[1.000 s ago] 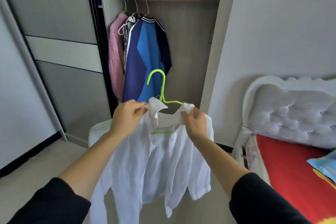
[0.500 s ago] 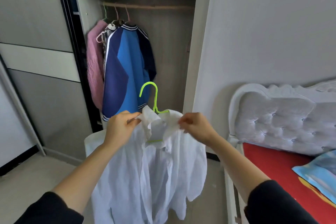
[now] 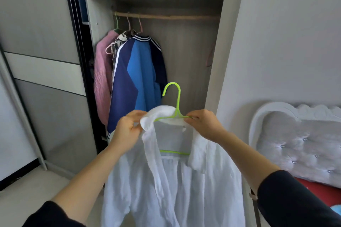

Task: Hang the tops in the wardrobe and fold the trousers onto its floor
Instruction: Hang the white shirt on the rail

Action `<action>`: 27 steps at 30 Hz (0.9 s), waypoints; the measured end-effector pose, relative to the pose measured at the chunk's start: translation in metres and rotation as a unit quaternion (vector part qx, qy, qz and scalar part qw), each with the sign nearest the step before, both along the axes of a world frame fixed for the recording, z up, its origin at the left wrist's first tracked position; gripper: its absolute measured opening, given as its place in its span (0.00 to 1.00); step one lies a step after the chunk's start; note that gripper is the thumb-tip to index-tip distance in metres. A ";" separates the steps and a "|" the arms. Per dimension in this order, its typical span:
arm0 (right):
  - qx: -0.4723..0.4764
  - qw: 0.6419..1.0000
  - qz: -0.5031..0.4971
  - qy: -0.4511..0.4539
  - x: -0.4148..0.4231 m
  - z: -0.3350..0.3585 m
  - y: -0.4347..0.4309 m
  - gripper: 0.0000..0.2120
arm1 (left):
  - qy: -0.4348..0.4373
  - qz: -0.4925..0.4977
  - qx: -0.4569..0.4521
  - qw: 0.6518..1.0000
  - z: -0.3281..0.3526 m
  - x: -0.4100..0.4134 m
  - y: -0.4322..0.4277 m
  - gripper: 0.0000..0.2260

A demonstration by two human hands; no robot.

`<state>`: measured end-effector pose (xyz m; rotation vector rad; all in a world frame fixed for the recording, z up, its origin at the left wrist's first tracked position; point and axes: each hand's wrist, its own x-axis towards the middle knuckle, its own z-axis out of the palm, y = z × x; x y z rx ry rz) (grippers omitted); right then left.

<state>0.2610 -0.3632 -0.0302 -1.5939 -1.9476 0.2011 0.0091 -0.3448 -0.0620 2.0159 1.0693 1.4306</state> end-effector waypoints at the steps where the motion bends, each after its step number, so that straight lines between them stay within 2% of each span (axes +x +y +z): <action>1: 0.004 1.000 -0.017 0.023 0.000 -0.002 0.012 0.10 | 0.048 -0.045 -0.033 0.997 0.001 -0.003 0.012 0.19; 3: 0.003 0.998 -0.045 0.050 -0.001 -0.003 0.036 0.10 | 0.200 -0.088 -0.051 0.974 -0.005 -0.009 0.042 0.16; 4: -0.004 0.997 -0.052 0.059 -0.003 -0.004 0.048 0.10 | 0.250 -0.085 -0.052 0.963 -0.007 -0.013 0.059 0.18; 5: -0.013 0.996 -0.057 0.065 -0.006 -0.003 0.059 0.09 | 0.263 -0.074 -0.048 0.961 -0.008 -0.016 0.077 0.21; 8: -0.027 0.994 -0.083 0.064 -0.015 0.003 0.091 0.09 | 0.219 -0.037 -0.048 0.974 -0.006 -0.021 0.132 0.26; 12: -0.039 0.988 -0.140 0.055 -0.022 0.019 0.130 0.10 | 0.287 -0.097 -0.091 0.949 0.000 -0.007 0.197 0.29; 14: -0.038 0.985 -0.166 0.039 -0.025 0.031 0.148 0.10 | 0.278 -0.109 -0.094 0.950 0.006 0.005 0.226 0.29; 22: 0.015 0.962 -0.270 -0.039 -0.033 0.106 0.239 0.12 | 0.242 -0.118 -0.028 0.963 0.062 0.044 0.335 0.30; 27: 0.069 0.943 -0.319 -0.073 -0.031 0.152 0.307 0.11 | 0.260 -0.126 0.038 0.957 0.116 0.057 0.399 0.31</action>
